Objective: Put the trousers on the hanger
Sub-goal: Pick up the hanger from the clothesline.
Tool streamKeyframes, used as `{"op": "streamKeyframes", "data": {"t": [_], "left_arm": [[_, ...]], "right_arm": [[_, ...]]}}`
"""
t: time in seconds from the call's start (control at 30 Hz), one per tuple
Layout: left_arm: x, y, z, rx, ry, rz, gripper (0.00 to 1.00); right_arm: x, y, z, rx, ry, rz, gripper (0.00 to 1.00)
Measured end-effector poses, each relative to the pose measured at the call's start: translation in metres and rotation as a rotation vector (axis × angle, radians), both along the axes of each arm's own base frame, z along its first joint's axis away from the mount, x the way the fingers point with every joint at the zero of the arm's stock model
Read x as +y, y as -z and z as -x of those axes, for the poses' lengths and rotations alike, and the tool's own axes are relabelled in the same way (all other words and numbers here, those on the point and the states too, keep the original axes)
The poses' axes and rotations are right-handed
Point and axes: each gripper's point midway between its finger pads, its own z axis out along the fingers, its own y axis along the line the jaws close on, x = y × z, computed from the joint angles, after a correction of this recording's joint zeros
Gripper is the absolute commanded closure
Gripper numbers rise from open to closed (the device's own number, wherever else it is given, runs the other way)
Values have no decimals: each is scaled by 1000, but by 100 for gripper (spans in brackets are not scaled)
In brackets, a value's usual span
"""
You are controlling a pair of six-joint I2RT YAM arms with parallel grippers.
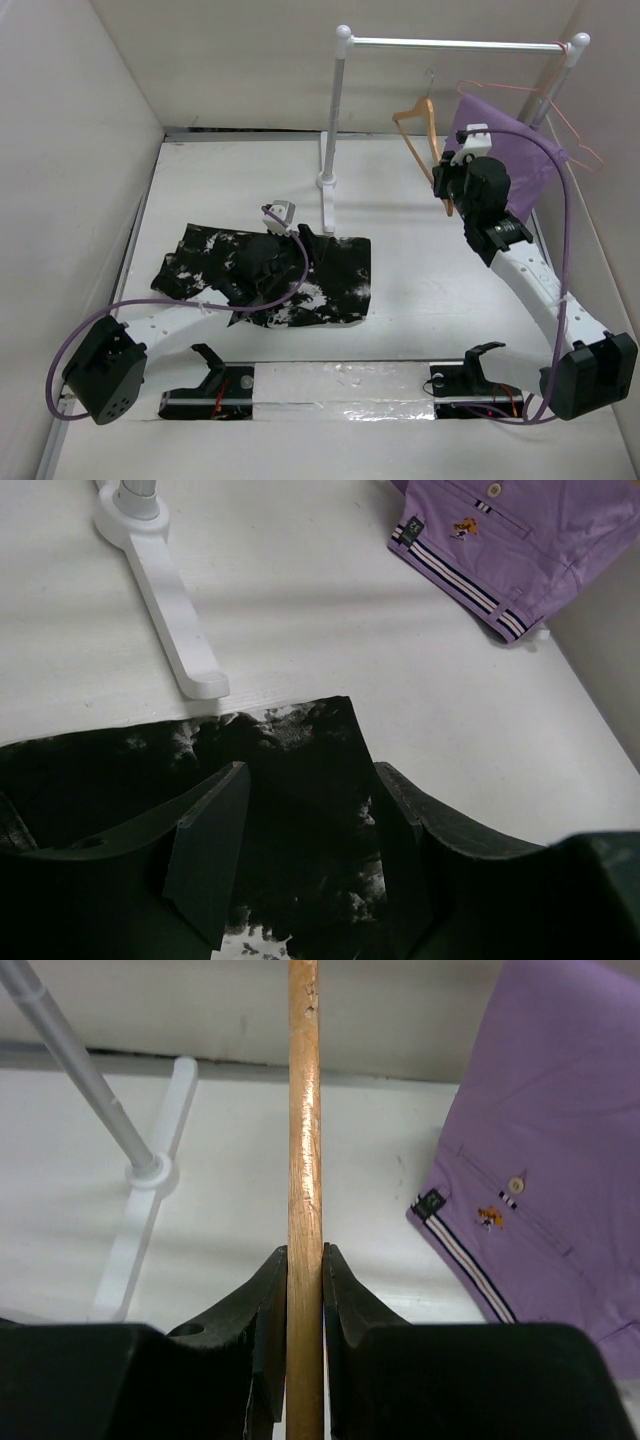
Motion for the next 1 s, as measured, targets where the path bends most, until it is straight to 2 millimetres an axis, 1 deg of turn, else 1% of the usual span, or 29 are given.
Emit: {"op": "streamKeyframes", "data": {"t": [0.03, 0.1, 0.3, 0.4, 0.43, 0.47, 0.53, 0.6, 0.63, 0.67, 0.73, 0.8, 0.83, 0.87, 1.0], "left_arm": [[0, -1, 0, -2, 1, 1, 50], [-1, -1, 1, -2, 8, 3, 48], [-12, -7, -1, -2, 45, 16, 46], [-23, -21, -5, -5, 68, 45, 45], [-27, -29, -7, -9, 74, 60, 45], [-32, -37, -10, -13, 81, 75, 42], [-45, -57, -15, -27, 92, 110, 41], [-58, -74, -17, -39, 110, 133, 40], [-66, -81, -18, -44, 119, 143, 40], [-74, -88, -20, -46, 130, 152, 38], [-90, -96, -23, -48, 148, 166, 36], [-103, -95, -24, -35, 163, 168, 33], [-110, -92, -25, -25, 169, 165, 32], [-116, -89, -27, -17, 172, 159, 30], [-141, -68, -37, 29, 177, 124, 29]], "right_arm": [[0, 7, 1, 17, -1, 4, 100], [2, 15, 2, 32, -10, 8, 100], [4, 12, 2, 15, -16, 3, 100], [13, 10, 5, 9, -35, 3, 100], [16, 9, 8, 7, -43, 3, 100], [21, 9, 12, 0, -56, 1, 100], [32, 17, 25, -3, -83, -6, 100], [42, 33, 40, 14, -111, -6, 100], [46, 45, 47, 32, -121, 1, 100], [49, 58, 54, 53, -127, 8, 100], [52, 86, 66, 107, -135, 31, 100], [51, 112, 76, 164, -127, 56, 100], [49, 120, 79, 180, -118, 61, 100], [48, 128, 83, 192, -112, 65, 100], [48, 152, 98, 219, -104, 66, 100]]}}
